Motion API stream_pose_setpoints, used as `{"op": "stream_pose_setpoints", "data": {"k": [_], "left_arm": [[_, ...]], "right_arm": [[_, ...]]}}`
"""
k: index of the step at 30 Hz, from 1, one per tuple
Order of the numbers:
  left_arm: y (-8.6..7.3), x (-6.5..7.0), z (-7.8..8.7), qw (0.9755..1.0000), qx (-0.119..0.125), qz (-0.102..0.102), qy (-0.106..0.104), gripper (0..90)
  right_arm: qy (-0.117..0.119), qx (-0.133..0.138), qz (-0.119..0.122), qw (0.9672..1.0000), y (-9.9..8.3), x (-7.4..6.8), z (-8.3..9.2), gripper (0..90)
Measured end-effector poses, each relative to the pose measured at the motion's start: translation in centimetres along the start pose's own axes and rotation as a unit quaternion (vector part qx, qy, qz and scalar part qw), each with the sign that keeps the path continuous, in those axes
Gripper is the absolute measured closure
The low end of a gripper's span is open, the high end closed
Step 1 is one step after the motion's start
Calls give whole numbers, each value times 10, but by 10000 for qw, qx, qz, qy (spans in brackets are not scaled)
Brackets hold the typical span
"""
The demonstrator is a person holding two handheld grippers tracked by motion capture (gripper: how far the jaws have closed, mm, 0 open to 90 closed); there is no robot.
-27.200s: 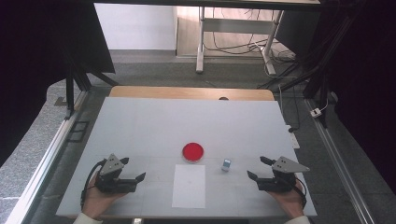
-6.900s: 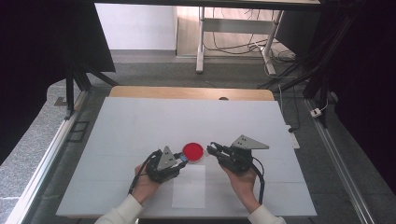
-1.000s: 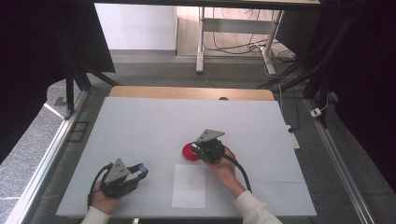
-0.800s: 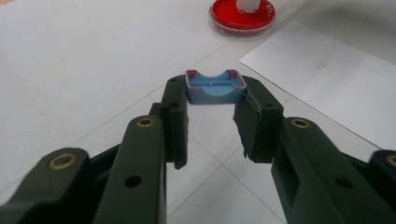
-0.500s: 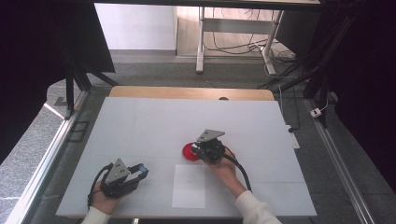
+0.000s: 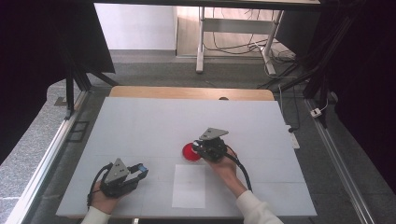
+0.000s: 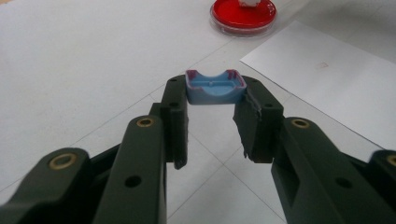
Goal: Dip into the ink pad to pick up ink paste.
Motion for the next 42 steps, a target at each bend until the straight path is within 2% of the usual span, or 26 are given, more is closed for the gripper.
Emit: {"op": "stream_pose_setpoints", "data": {"k": [7, 31, 42], "left_arm": [[0, 1, 0, 10000, -3, -4, -2, 653], [0, 1, 0, 10000, -6, -10, -1, 653], [0, 0, -1, 10000, -20, -19, 2, 653]], "right_arm": [[119, 282, -17, 9995, 10, -3, 12, 756], [92, 76, 229, 9997, 8, -13, 3, 756], [14, -137, 322, 9994, 3, -14, -7, 756]]}}
Point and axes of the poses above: each handheld gripper's, and its own axes: z roughly backward along the jaws, y roughly out of its top, x roughly to its right, the point moved 10 cm from there along -z, roughly forward along the jaws, and after that the axes turned 14 degrees about -x, right-handed, at the moved point
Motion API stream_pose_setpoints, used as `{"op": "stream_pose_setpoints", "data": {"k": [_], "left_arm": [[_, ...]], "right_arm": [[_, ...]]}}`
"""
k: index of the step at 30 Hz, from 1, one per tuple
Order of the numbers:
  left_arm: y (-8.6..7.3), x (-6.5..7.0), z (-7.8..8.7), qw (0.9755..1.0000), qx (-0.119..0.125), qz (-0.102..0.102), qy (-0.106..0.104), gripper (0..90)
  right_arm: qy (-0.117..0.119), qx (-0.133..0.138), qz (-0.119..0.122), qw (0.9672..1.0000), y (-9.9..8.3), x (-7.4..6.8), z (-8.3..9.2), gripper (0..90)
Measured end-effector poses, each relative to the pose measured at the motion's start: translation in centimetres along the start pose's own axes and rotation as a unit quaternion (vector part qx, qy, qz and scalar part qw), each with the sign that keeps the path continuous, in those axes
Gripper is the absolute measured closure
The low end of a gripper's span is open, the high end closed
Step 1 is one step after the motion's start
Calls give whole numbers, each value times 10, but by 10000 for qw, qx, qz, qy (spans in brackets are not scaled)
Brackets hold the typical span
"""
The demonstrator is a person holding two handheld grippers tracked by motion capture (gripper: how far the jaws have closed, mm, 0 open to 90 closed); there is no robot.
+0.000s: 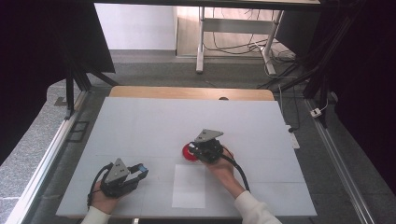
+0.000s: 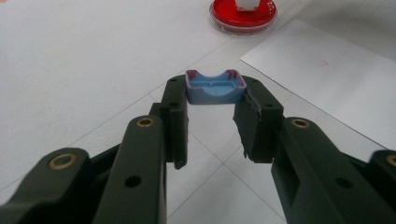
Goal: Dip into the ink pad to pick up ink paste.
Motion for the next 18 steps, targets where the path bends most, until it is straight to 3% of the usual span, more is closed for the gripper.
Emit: {"op": "stream_pose_setpoints", "data": {"k": [16, 18], "left_arm": [[0, 1, 0, 10000, 3, -10, -8, 653], [0, 1, 0, 10000, 3, -14, -4, 653]], "right_arm": [[-172, -184, 175, 9995, -4, -3, -7, 757], [-138, -177, 101, 9997, -4, -3, -7, 757]]}}
Point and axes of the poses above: each handheld gripper's, and its own axes: z roughly backward along the jaws, y roughly out of its top, x roughly to its right, the point moved 10 cm from there along -z, roughly forward along the jaws, and after that the axes turned 14 degrees about -x, right-handed, at the moved point
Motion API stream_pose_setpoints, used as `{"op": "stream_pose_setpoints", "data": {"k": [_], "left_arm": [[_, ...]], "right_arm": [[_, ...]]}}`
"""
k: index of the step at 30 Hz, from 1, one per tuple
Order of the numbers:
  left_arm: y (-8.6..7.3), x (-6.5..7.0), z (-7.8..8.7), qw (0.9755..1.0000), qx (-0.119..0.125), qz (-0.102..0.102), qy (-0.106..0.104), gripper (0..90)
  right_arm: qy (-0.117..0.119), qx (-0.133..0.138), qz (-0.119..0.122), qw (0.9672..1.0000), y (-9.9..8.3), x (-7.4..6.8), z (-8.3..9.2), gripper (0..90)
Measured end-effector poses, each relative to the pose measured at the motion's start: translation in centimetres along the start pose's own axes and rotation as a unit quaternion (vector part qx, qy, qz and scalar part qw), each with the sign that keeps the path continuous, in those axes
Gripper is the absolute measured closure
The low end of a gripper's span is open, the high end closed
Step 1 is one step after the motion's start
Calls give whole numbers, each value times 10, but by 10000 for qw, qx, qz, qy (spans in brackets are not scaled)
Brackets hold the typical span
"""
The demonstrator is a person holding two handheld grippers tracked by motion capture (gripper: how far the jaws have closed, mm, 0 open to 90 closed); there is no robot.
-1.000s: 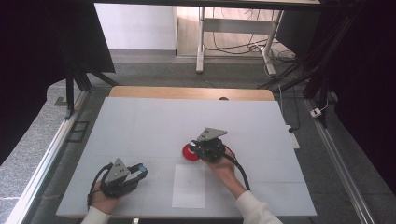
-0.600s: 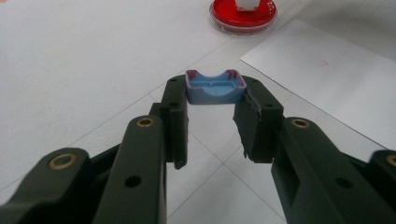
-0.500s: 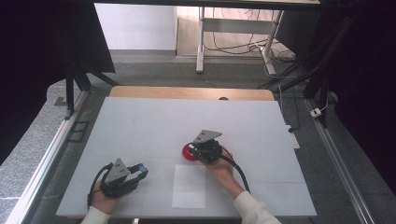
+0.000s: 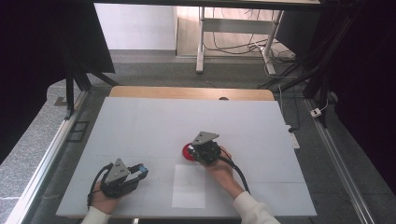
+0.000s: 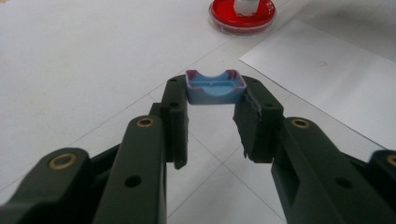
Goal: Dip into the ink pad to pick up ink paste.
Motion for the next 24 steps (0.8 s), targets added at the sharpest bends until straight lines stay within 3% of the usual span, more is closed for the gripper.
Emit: {"op": "stream_pose_setpoints", "data": {"k": [9, 24], "left_arm": [[0, 1, 0, 10000, -3, -2, -4, 654], [0, 0, 0, 10000, 2, 6, 9, 654]], "right_arm": [[151, 32, -88, 9998, -2, 3, 0, 758], [154, 95, -132, 9997, -2, 3, 0, 757]]}}
Point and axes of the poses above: each handheld gripper's, and its own axes: z roughly backward along the jaws, y roughly out of its top, x roughly to its right, the point moved 10 cm from there along -z, roughly forward along the jaws, and after that the axes turned 14 degrees about -x, right-handed, at the moved point
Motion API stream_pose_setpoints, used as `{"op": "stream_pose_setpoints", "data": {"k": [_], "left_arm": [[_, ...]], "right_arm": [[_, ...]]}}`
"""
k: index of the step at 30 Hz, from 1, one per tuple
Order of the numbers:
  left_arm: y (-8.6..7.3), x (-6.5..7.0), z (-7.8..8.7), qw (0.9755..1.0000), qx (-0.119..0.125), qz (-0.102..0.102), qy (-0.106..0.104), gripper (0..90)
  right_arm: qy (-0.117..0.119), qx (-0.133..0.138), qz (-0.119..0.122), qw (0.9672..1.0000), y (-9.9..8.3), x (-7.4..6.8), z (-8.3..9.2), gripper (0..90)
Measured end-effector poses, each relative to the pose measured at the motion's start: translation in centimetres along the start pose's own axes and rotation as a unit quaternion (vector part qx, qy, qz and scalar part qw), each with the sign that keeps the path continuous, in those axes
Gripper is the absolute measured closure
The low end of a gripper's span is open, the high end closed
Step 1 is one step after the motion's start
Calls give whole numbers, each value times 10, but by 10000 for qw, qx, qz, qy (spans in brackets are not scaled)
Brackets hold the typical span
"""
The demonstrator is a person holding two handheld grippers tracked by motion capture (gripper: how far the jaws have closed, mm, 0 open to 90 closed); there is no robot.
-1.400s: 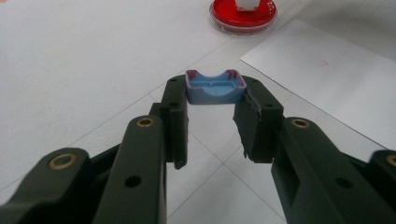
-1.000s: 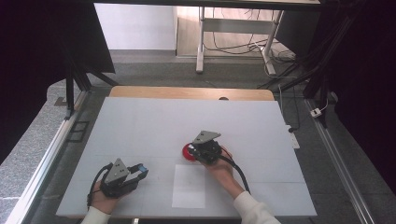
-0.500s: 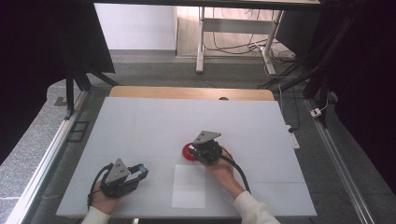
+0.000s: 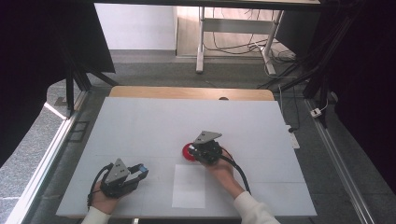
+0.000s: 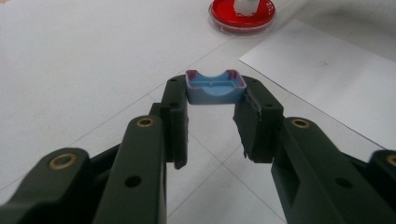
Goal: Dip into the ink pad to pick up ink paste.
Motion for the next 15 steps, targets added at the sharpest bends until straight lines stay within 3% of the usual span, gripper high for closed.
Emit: {"op": "stream_pose_setpoints", "data": {"k": [15], "left_arm": [[0, -1, 0, 10000, -2, -1, 2, 653]], "right_arm": [[194, 139, -195, 9995, 2, 4, 7, 755]]}}
Point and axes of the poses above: each handheld gripper's, and its own axes: z roughly backward along the jaws, y roughly out of its top, x roughly to its right, the point moved 10 cm from there along -z, roughly forward along the jaws, and after that the axes turned 14 degrees about -x, right-handed, at the moved point
